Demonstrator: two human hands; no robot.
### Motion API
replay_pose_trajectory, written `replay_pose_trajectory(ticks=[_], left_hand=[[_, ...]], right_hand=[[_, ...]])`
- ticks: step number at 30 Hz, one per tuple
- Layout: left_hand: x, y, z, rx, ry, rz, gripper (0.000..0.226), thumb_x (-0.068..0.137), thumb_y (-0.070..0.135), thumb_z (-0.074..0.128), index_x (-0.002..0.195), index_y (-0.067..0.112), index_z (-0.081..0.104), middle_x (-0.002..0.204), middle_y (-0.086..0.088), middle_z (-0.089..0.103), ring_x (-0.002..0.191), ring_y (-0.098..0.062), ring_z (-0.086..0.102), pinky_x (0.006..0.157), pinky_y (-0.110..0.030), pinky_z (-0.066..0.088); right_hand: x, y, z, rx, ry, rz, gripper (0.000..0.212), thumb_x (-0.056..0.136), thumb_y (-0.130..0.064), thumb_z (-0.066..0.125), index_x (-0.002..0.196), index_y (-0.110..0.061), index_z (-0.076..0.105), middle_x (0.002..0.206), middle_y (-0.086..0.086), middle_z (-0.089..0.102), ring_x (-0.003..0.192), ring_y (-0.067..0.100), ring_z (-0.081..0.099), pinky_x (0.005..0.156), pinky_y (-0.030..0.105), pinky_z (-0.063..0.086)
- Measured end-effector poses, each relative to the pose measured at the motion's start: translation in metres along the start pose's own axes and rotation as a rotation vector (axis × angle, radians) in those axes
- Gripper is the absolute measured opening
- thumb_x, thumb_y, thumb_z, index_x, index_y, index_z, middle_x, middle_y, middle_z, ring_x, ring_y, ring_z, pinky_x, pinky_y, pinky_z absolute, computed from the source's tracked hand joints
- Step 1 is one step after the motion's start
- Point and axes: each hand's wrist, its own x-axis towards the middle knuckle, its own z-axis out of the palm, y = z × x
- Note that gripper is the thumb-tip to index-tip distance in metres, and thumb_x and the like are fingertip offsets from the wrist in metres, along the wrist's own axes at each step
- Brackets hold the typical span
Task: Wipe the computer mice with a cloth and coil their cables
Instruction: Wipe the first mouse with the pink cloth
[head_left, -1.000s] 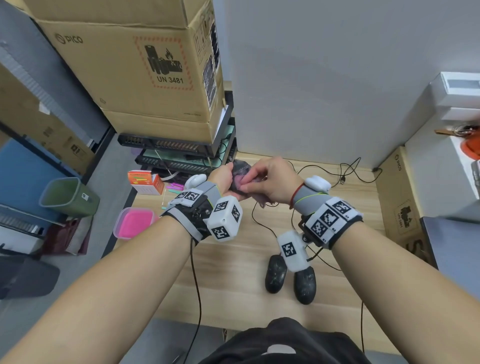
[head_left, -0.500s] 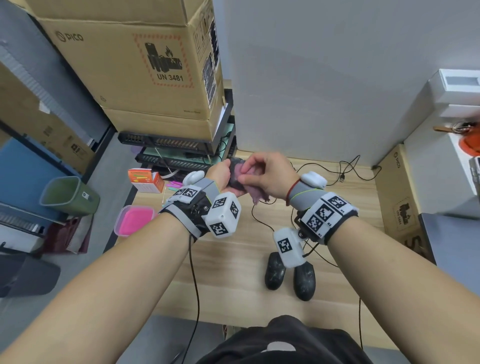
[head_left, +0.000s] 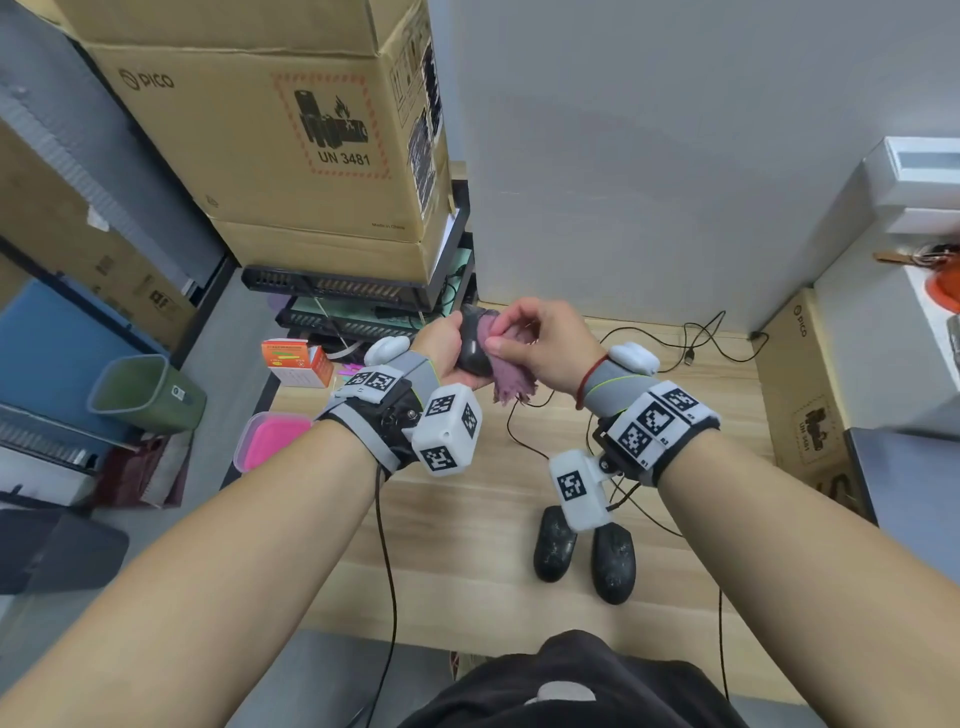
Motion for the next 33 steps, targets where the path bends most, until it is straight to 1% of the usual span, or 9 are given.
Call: replay_pose_trajectory(ticks=[3, 5, 10, 14, 17, 21, 24, 28, 33], left_hand=[[-0.005, -0.003, 0.001, 0.015, -0.071, -0.027, 0.048, 0.108, 0.036, 0.029, 0.142, 0.009, 0.047, 0.139, -0.016, 0.057, 0.125, -0.030, 0.057, 0.099, -0.050, 0.047], [-0.006, -0.004, 0.001, 0.019, -0.081, -0.027, 0.046, 0.107, 0.034, 0.030, 0.139, 0.007, 0.049, 0.135, -0.015, 0.060, 0.113, -0.030, 0.061, 0.089, -0.048, 0.051], [-0.003, 0.003, 0.002, 0.010, -0.043, -0.003, 0.039, 0.108, 0.035, 0.027, 0.112, 0.004, 0.052, 0.087, -0.016, 0.063, 0.066, -0.025, 0.061, 0.061, -0.035, 0.055], [-0.004, 0.005, 0.005, 0.025, -0.088, -0.020, 0.041, 0.106, 0.036, 0.032, 0.115, 0.007, 0.059, 0.094, -0.017, 0.068, 0.078, -0.028, 0.068, 0.067, -0.041, 0.057], [-0.009, 0.000, 0.008, 0.139, -0.147, -0.058, 0.035, 0.104, 0.037, 0.038, 0.101, 0.012, 0.062, 0.095, -0.014, 0.068, 0.080, -0.027, 0.065, 0.068, -0.039, 0.056], [-0.010, -0.003, 0.009, 0.293, -0.176, -0.052, 0.030, 0.103, 0.035, 0.044, 0.111, 0.011, 0.059, 0.093, -0.016, 0.064, 0.074, -0.028, 0.061, 0.065, -0.037, 0.055], [-0.009, -0.003, 0.010, 0.390, -0.168, -0.041, 0.027, 0.102, 0.034, 0.044, 0.109, 0.012, 0.057, 0.087, -0.015, 0.060, 0.063, -0.027, 0.057, 0.055, -0.029, 0.054], [-0.003, -0.002, 0.007, 0.459, -0.112, 0.017, 0.028, 0.102, 0.035, 0.042, 0.109, 0.011, 0.056, 0.081, -0.015, 0.059, 0.059, -0.026, 0.056, 0.051, -0.027, 0.050], [0.002, 0.002, -0.001, 0.538, -0.076, 0.065, 0.024, 0.103, 0.034, 0.039, 0.098, 0.020, 0.057, 0.079, -0.014, 0.060, 0.056, -0.025, 0.057, 0.050, -0.029, 0.049]], right_hand=[[0.005, 0.006, -0.005, -0.033, 0.085, 0.073, 0.017, 0.086, -0.021, 0.072, 0.077, -0.029, 0.060, 0.070, -0.013, 0.056, 0.058, 0.008, 0.049, 0.063, 0.026, 0.046], [0.004, 0.006, -0.004, -0.031, 0.078, 0.083, 0.013, 0.086, -0.023, 0.072, 0.081, -0.029, 0.061, 0.074, -0.012, 0.058, 0.059, 0.012, 0.053, 0.061, 0.028, 0.047], [-0.004, -0.002, 0.002, -0.087, -0.050, -0.080, 0.019, 0.079, -0.018, 0.078, 0.085, -0.029, 0.063, 0.082, -0.012, 0.060, 0.071, 0.001, 0.058, 0.067, 0.015, 0.046], [0.004, 0.003, -0.003, 0.017, 0.027, 0.034, 0.012, 0.090, -0.011, 0.063, 0.090, -0.022, 0.057, 0.086, 0.004, 0.061, 0.062, 0.026, 0.060, 0.058, 0.038, 0.052], [0.013, 0.013, -0.013, -0.055, 0.109, 0.158, 0.005, 0.093, -0.014, 0.059, 0.093, -0.019, 0.058, 0.087, 0.004, 0.060, 0.061, 0.024, 0.058, 0.058, 0.038, 0.050], [0.020, 0.016, -0.020, -0.008, 0.177, 0.222, 0.005, 0.093, -0.018, 0.062, 0.088, -0.019, 0.064, 0.078, 0.002, 0.066, 0.057, 0.021, 0.059, 0.068, 0.043, 0.051], [0.018, 0.010, -0.017, -0.030, 0.187, 0.195, 0.008, 0.090, -0.019, 0.066, 0.087, -0.024, 0.071, 0.070, -0.008, 0.068, 0.058, 0.019, 0.064, 0.069, 0.037, 0.057], [0.012, 0.000, -0.015, -0.017, 0.121, 0.098, 0.008, 0.087, -0.021, 0.071, 0.082, -0.028, 0.070, 0.070, -0.006, 0.068, 0.063, 0.022, 0.066, 0.064, 0.033, 0.057], [0.006, -0.003, -0.016, -0.071, -0.067, -0.014, 0.020, 0.084, -0.021, 0.074, 0.074, -0.037, 0.068, 0.074, -0.021, 0.065, 0.067, -0.008, 0.060, 0.066, 0.013, 0.049]])
